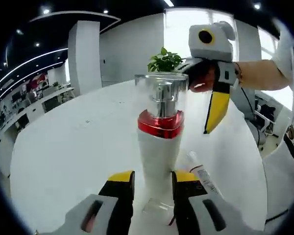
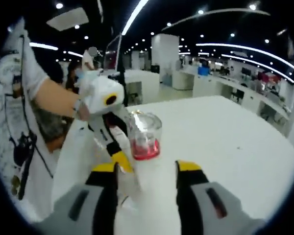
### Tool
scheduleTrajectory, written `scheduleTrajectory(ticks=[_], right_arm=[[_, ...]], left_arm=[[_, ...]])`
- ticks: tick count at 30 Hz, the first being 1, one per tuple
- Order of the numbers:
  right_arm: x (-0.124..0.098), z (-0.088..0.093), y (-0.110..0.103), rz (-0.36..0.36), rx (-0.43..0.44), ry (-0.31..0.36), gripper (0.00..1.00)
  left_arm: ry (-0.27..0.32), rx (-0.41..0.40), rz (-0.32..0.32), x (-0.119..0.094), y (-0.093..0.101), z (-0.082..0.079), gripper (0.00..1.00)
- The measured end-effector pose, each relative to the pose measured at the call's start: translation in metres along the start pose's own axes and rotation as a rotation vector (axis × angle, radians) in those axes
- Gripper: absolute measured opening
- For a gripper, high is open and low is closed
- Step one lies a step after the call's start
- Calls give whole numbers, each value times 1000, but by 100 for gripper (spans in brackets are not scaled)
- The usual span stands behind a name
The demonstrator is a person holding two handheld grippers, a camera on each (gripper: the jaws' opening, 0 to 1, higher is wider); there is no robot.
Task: Arrange the skincare products in the storage area until every visible bottle or jar stands upright without overlapping.
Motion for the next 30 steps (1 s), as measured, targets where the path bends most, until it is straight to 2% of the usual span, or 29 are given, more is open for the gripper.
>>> scheduleTrajectory(ticks=[6,8,10,13,15,27,30], right_arm=[[24,6,-1,-60,30,10,44],[25,6,-4,-73,30,9,38],[24,8,-6,-70,25,3,38],[20,10,-7,-54,32,8,38],[18,10,-10,-50,25,7,36],[11,15,-25,-6,10,2,30],[7,17,-21,66,24,3,32]], left_arm=[[8,18,-81,-2,8,2,28],[16,18,-126,-5,7,2,27],[17,20,-166,-7,4,2,27],[24,12,-196,-9,1,1,20],[24,11,-220,-9,-3,0,19],[26,4,-214,-2,-9,-2,17],[6,-11,-216,-3,-10,2,18]])
Point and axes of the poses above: the point that each gripper's makers call its tool centre point, and the gripper's own axes: x roughly forward along the fingers, y roughly to its right, z roughly out of its underside, the point moved 9 cm from there along -x, roughly backward along the fingers, and after that the axes turned 6 degrees about -x, right-handed, at the moved point
